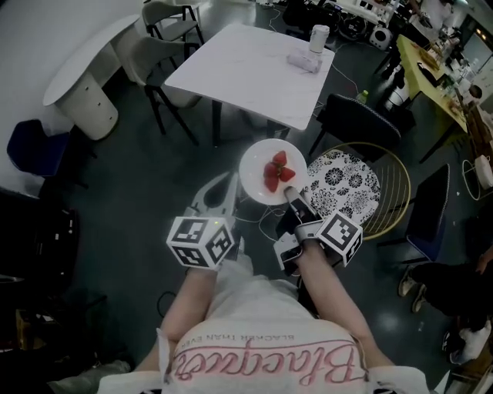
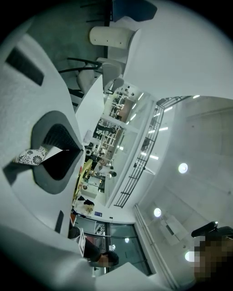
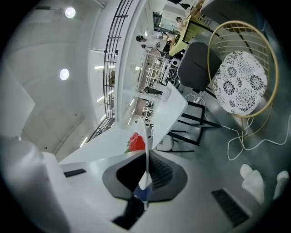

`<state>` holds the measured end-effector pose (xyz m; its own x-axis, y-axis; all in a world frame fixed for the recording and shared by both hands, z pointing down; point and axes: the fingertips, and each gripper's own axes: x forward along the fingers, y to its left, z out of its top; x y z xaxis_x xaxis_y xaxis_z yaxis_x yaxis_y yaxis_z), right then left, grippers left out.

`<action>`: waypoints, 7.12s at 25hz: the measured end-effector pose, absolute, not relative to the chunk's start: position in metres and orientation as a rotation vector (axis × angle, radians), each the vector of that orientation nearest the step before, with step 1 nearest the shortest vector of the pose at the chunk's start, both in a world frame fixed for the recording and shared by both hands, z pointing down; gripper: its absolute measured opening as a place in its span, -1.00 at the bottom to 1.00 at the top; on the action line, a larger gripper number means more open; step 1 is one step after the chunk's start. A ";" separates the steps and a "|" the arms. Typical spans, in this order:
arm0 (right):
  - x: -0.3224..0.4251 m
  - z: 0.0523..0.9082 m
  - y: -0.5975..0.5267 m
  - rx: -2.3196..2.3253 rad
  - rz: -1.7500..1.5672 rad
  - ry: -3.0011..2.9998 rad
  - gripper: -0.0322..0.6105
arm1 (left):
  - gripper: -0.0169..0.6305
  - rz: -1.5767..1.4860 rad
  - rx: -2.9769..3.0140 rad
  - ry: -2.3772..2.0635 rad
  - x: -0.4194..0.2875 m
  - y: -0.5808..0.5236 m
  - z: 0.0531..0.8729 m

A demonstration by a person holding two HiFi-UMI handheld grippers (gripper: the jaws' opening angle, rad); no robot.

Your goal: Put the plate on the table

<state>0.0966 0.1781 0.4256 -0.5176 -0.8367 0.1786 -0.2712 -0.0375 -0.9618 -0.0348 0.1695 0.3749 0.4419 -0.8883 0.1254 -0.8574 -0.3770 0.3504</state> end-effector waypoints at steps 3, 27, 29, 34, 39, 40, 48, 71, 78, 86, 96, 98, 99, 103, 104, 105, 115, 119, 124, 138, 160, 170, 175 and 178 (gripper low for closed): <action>0.080 0.425 0.140 -1.169 -1.580 1.764 -0.88 | -0.94 -0.121 2.338 -1.479 -0.053 0.130 0.374; 0.024 0.447 -0.079 -1.237 -1.592 1.755 -0.88 | -0.94 -0.101 2.320 -1.423 -0.113 -0.086 0.401; 0.028 0.453 -0.102 -1.233 -1.604 1.759 -0.88 | -0.94 -0.096 2.302 -1.434 -0.110 -0.108 0.408; 0.030 0.454 -0.168 -1.217 -1.616 1.793 -0.88 | -0.94 -0.092 2.301 -1.454 -0.105 -0.174 0.408; 0.034 0.456 -0.242 -1.209 -1.647 1.825 -0.88 | -0.94 -0.078 2.290 -1.472 -0.102 -0.246 0.405; 0.036 0.457 -0.256 -1.208 -1.652 1.832 -0.88 | -0.94 -0.076 2.286 -1.476 -0.100 -0.259 0.405; 0.049 0.466 -0.343 -1.171 -1.706 1.851 -0.88 | -0.94 -0.058 2.282 -1.492 -0.086 -0.348 0.407; 0.028 0.577 -0.471 -1.338 -1.902 1.853 -0.87 | -0.94 0.152 2.239 -1.388 -0.111 -0.494 0.470; 0.025 0.615 -0.496 -1.437 -1.916 1.924 -0.87 | -0.94 0.181 2.221 -1.345 -0.108 -0.513 0.488; 0.031 0.636 -0.526 -1.561 -1.861 1.878 -0.87 | -0.94 0.214 2.212 -1.328 -0.108 -0.525 0.500; 0.040 0.646 -0.524 -1.839 -1.763 2.073 -0.59 | -0.94 0.255 2.206 -1.313 -0.115 -0.523 0.511; 0.042 0.644 -0.522 -1.854 -1.752 2.088 -0.47 | -0.94 0.259 2.204 -1.308 -0.116 -0.522 0.513; 0.043 0.643 -0.521 -1.862 -1.751 2.089 -0.43 | -0.94 0.261 2.204 -1.305 -0.116 -0.521 0.514; 0.048 0.639 -0.513 -1.873 -1.749 2.078 -0.30 | -0.94 0.263 2.216 -1.288 -0.113 -0.516 0.513; 0.050 0.638 -0.510 -1.867 -1.749 2.073 -0.30 | -0.94 0.264 2.220 -1.283 -0.112 -0.514 0.513; 0.051 0.636 -0.508 -1.859 -1.747 2.069 -0.30 | -0.94 0.264 2.226 -1.277 -0.111 -0.512 0.512; 0.058 0.577 -0.466 -1.636 -1.628 2.088 -0.79 | -0.94 0.231 2.274 -1.229 -0.092 -0.484 0.499; 0.052 0.546 -0.448 -1.532 -1.594 2.072 -0.89 | -0.94 0.218 2.287 -1.214 -0.084 -0.470 0.493; 0.041 0.504 -0.428 -1.395 -1.552 2.062 -0.89 | -0.94 0.183 2.313 -1.198 -0.075 -0.453 0.479; 0.030 0.425 -0.393 -1.360 -1.249 2.231 -0.89 | -0.94 0.042 2.398 -1.208 -0.070 -0.417 0.416; 0.005 0.362 -0.378 -1.665 -0.197 2.730 -0.89 | -0.94 0.079 2.686 -1.306 -0.062 -0.398 0.372; 0.005 0.367 -0.383 -1.658 -0.232 2.728 -0.89 | -0.94 0.086 2.706 -1.295 -0.061 -0.403 0.371; 0.006 0.367 -0.386 -1.657 -0.232 2.727 -0.89 | -0.94 0.096 2.730 -1.285 -0.056 -0.404 0.371; 0.007 0.369 -0.387 -1.655 -0.234 2.734 -0.89 | -0.94 0.097 2.728 -1.285 -0.054 -0.405 0.372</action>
